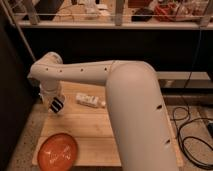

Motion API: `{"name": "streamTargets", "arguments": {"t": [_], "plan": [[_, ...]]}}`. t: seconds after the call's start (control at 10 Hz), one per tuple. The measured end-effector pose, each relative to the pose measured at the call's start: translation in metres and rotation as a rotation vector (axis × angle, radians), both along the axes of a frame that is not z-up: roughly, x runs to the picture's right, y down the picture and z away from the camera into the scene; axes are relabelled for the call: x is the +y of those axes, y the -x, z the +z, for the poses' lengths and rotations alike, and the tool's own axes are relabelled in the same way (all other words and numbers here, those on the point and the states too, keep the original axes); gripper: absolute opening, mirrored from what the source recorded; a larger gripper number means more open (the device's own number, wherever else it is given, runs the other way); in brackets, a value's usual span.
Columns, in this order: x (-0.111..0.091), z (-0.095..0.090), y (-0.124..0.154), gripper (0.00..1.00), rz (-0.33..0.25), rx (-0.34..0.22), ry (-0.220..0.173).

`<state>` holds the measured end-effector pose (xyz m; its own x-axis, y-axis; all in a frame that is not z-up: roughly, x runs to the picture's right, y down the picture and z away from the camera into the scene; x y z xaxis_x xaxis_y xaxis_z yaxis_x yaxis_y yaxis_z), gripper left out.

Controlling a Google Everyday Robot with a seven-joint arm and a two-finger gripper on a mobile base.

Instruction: Place the eraser in the ceramic cup

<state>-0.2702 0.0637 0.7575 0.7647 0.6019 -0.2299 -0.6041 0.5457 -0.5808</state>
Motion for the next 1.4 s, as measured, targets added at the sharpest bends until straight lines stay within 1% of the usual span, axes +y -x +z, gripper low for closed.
{"name": "streamTargets", "arguments": {"t": [0.1,0.2,0.4,0.6,0.7,1.1,1.4], "plan": [[-0.001,0.0,-0.002,0.45,-0.001,0.008,-0.005],[-0.002,0.0,-0.003,0.43,-0.001,0.012,-0.008],[-0.006,0.001,-0.009,0.28,0.003,0.019,-0.011],[-0.01,0.004,-0.012,0.08,-0.005,0.009,-0.005],[-0.013,0.006,-0.013,0.01,-0.01,0.005,-0.004],[-0.018,0.016,-0.012,0.0,-0.038,-0.008,-0.014],[-0.022,0.024,-0.015,0.0,-0.046,-0.018,-0.022]]}}
